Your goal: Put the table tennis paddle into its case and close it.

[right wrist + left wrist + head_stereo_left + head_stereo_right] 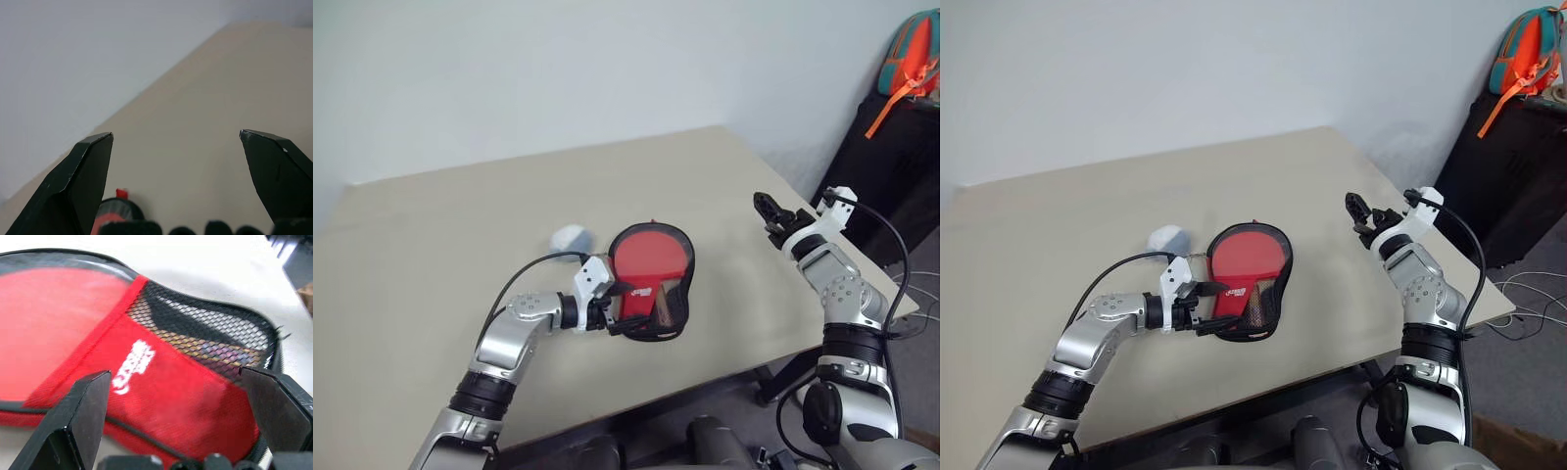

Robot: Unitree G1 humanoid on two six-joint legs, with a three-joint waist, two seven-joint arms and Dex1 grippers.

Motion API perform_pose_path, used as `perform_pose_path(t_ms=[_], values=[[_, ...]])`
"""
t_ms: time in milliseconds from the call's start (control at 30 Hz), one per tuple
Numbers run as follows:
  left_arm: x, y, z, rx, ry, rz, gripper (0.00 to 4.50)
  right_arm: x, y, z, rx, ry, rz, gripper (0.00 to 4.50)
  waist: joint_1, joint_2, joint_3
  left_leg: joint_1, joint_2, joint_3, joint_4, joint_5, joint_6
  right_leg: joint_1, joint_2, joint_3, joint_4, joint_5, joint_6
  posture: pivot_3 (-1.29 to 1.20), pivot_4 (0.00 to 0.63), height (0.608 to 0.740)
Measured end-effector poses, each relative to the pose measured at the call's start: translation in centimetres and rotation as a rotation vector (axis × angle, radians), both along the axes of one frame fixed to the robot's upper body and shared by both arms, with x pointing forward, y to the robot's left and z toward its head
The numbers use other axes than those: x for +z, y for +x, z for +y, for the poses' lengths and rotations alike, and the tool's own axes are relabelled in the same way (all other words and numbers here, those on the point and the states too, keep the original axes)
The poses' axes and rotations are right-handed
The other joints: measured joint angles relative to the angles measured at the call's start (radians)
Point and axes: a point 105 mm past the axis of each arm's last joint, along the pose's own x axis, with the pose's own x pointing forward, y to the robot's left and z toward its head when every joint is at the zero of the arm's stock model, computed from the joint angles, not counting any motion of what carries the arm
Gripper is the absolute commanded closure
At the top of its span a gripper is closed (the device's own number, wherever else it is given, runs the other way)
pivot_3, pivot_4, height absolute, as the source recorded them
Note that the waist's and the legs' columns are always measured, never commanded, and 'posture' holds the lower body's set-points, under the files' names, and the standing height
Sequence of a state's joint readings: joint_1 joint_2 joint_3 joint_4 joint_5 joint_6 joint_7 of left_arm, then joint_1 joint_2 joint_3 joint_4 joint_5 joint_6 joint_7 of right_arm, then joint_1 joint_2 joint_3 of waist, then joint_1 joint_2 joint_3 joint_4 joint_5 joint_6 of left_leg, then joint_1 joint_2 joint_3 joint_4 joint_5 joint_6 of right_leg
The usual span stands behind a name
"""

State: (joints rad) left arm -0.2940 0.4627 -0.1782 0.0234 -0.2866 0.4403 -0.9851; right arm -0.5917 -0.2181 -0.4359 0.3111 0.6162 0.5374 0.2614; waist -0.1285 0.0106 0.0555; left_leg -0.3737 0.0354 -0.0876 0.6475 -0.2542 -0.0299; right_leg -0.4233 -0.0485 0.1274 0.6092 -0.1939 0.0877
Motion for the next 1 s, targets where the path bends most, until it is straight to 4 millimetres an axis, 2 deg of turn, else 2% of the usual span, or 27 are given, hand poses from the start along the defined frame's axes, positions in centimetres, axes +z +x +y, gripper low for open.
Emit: perform_pose_path(t_ms=[133, 267, 433, 567, 633, 800, 1000], values=[[0.2, 0.8, 0.2, 0.093, -0.055, 0.065, 0.0, 0.3, 0.1, -0.1, -0.004, 0.008, -0.01, 0.02, -0.001, 0.0, 0.0, 0.0, 0.0, 0.0, 0.001, 0.0, 0.0, 0.0, 0.0, 0.0, 0.001, 0.0, 0.0, 0.0, 0.0, 0.74], [0.9, 1.6, 1.6, 0.219, -0.101, 0.184, 0.0, 0.8, 0.2, -0.2, -0.007, 0.001, -0.023, 0.02, -0.003, 0.0, 0.0, 0.0, 0.0, -0.001, 0.001, 0.0, 0.0, 0.0, 0.0, 0.0, 0.001, 0.0, 0.0, 0.0, 0.0, 0.74], [-0.9, 2.8, 3.0, 0.388, -0.065, 0.291, 0.0, 0.5, 0.2, -0.1, -0.004, -0.003, -0.016, 0.02, 0.0, 0.0, 0.0, 0.002, -0.001, -0.001, 0.001, 0.0, 0.0, 0.003, 0.0, 0.0, 0.001, 0.0, 0.0, 0.0, 0.0, 0.74], [-1.4, 4.2, 2.3, 0.471, -0.104, 0.38, 0.0, 0.0, 0.2, 0.6, 0.009, -0.01, -0.003, 0.02, 0.005, 0.0, 0.0, 0.012, -0.001, -0.003, 0.002, 0.0, 0.0, 0.015, 0.0, 0.0, -0.002, 0.0, 0.0, 0.0, 0.0, 0.74], [-1.3, 4.3, 2.0, 0.479, -0.108, 0.404, 0.0, -0.2, 0.2, 0.6, 0.007, -0.013, 0.003, 0.02, 0.002, 0.0, 0.0, 0.012, -0.001, -0.003, 0.002, 0.0, 0.0, 0.016, 0.0, 0.0, -0.002, -0.001, -0.001, 0.0, 0.0, 0.74], [-1.1, 4.3, 1.3, 0.487, -0.163, 0.489, 0.0, -0.8, 0.0, 0.1, -0.011, -0.013, 0.02, 0.02, 0.002, 0.0, 0.0, 0.012, -0.001, -0.003, 0.001, 0.0, 0.0, 0.016, 0.0, 0.0, -0.002, 0.0, 0.0, 0.0, 0.0, 0.74], [-0.8, 2.9, -1.0, 0.403, -0.228, 0.611, 0.0, -0.8, 0.0, 0.1, -0.017, -0.013, 0.023, 0.02, 0.004, 0.0, 0.0, 0.011, -0.001, -0.003, 0.001, 0.0, 0.0, 0.016, 0.0, 0.0, -0.002, 0.0, 0.0, 0.0, 0.0, 0.74]])
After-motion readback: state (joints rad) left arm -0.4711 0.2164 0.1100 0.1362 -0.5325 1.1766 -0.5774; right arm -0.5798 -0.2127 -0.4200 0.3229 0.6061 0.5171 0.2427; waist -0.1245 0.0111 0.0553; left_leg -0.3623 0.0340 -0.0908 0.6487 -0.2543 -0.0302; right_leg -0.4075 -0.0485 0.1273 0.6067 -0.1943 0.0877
